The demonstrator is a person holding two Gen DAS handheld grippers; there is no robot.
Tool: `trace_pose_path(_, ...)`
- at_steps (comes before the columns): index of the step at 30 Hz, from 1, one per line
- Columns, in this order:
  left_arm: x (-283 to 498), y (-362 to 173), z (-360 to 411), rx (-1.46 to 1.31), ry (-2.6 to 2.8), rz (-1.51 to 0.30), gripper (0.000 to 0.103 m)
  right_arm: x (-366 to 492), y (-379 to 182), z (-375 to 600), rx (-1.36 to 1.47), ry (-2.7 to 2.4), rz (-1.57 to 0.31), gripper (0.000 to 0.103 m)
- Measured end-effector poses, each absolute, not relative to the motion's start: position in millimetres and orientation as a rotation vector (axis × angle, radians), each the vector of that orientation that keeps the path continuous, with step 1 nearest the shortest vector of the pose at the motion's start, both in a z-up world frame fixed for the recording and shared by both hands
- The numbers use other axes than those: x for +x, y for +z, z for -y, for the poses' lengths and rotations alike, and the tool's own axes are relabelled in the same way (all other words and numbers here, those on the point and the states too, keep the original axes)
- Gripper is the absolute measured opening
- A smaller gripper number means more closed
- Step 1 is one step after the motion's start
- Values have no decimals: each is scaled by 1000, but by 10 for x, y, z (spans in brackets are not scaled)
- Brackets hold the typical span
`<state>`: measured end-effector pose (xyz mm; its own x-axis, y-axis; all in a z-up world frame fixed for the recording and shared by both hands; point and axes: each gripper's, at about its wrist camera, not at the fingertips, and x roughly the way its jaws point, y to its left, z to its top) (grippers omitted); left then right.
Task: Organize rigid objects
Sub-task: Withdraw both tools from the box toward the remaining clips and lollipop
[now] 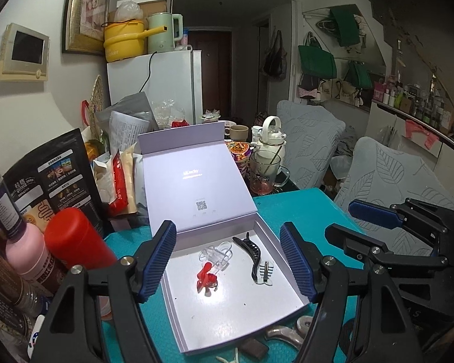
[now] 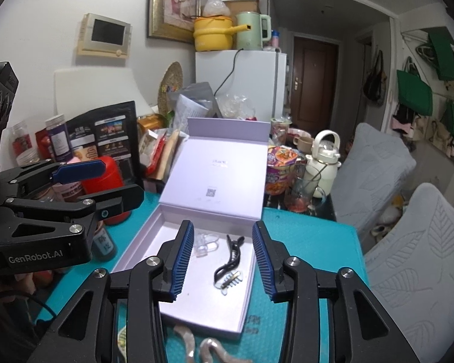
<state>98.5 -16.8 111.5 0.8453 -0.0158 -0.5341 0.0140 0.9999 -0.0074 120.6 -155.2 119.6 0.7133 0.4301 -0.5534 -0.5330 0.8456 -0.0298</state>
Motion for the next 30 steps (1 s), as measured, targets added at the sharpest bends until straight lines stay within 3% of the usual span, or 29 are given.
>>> trace_pose_path(15, 372, 1072, 267, -1, -29, -570, 71, 553, 1218, 1725, -179, 534, -532, 55)
trace_pose_path(30, -63, 797, 217, -10, -30, -613, 71, 87, 970, 1701, -175, 569, -559, 57)
